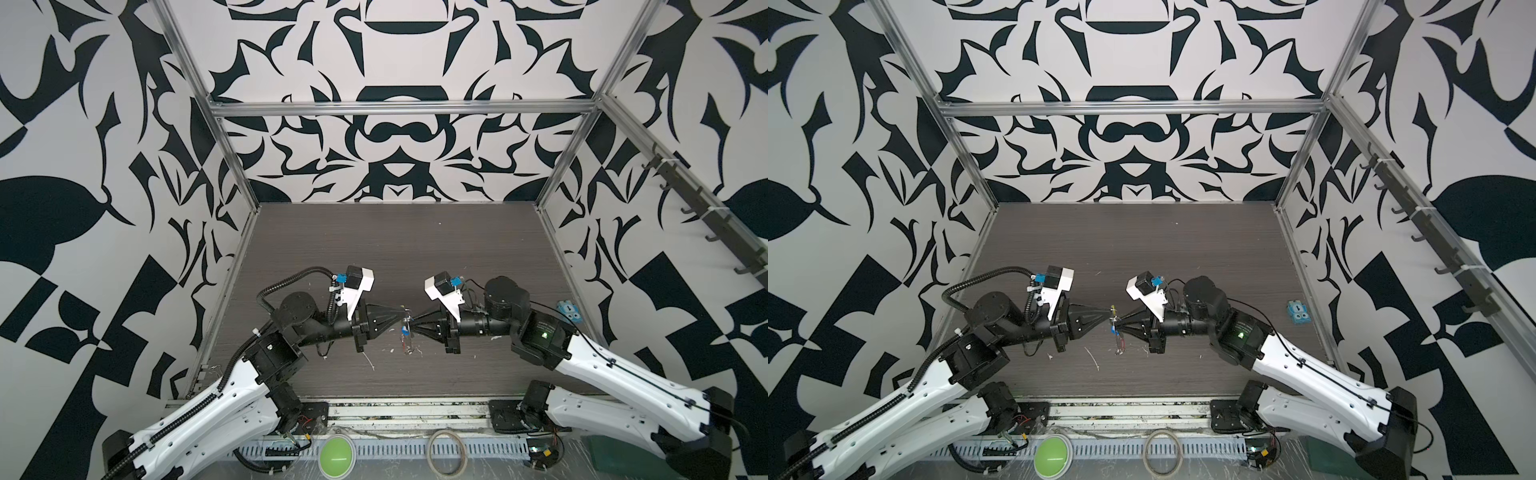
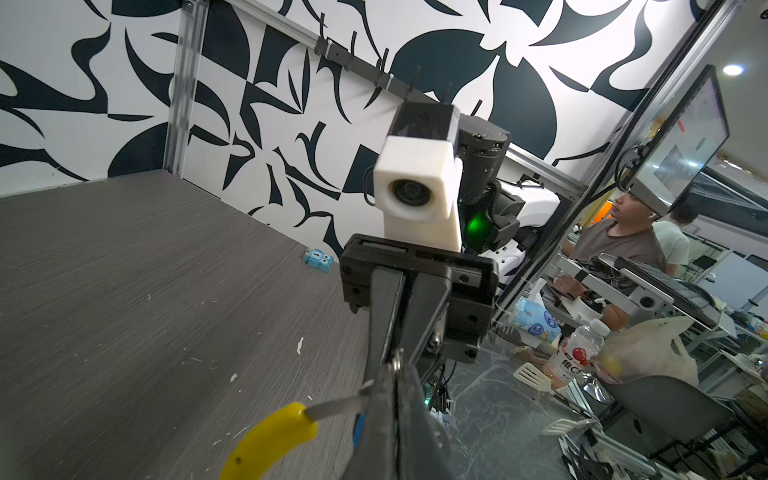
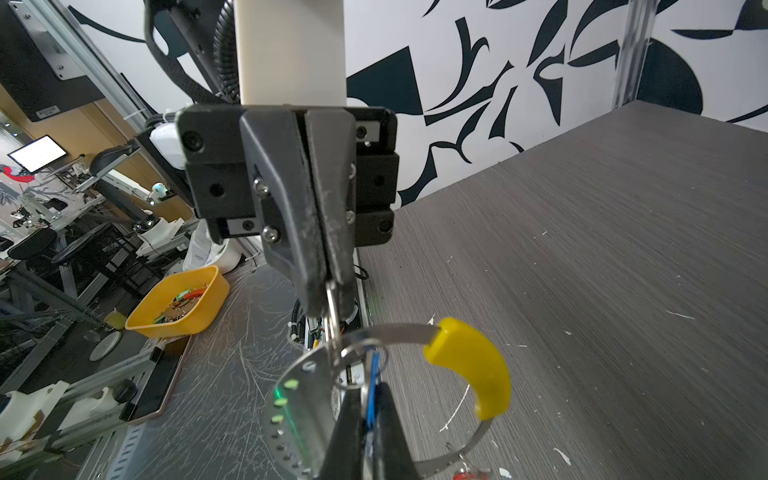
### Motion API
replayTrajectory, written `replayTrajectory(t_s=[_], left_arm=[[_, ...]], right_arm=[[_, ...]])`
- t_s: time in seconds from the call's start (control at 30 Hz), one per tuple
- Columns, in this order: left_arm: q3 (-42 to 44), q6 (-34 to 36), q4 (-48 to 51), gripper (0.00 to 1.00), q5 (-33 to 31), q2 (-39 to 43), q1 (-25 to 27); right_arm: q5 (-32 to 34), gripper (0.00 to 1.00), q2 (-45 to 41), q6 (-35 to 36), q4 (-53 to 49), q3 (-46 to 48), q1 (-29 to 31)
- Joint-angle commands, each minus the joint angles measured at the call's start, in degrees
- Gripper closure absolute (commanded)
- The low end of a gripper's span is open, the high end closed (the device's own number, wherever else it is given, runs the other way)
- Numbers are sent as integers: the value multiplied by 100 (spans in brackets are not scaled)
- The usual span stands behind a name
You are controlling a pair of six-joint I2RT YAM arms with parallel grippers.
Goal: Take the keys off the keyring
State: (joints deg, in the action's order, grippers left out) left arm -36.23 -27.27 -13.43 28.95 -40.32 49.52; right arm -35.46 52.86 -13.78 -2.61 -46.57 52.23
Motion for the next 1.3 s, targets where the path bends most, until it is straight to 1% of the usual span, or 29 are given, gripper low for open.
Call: replayTrajectory(t_s=[0.0,0.13,0.23,0.37,0.4,0.5,0.6,0.8,1.0,1.13,1.27], left_arm=[[52,-130,-677,100,-19,172,14],[21,-139,-677,100,63,146,14],[-28,-75,-488,100,96,161,14],[-81,28,-192,100,94,242,14],[-82,45,-144,100,91,273,14],[-85,88,-75,100,76,317,14],[-82,99,-63,100,90,314,14],[-88,75,-125,100,142,274,10],[-65,62,-111,100,182,327,16],[-51,64,-111,100,199,355,16],[-26,64,-120,100,173,374,14]], right_arm=[[-123,100,70,34,-35,-144,34],[-46,100,103,-7,-47,-86,32],[105,100,48,13,-206,-117,30],[400,69,-329,184,-543,-224,25],[467,63,-452,229,-640,-277,27],[640,54,-739,330,-821,-486,24],[720,50,-823,325,-670,-656,25],[406,49,-319,86,4,-880,35],[-12,49,-101,-258,713,-649,32],[-309,49,-36,-375,884,-515,26],[-330,60,1,-406,878,-439,33]])
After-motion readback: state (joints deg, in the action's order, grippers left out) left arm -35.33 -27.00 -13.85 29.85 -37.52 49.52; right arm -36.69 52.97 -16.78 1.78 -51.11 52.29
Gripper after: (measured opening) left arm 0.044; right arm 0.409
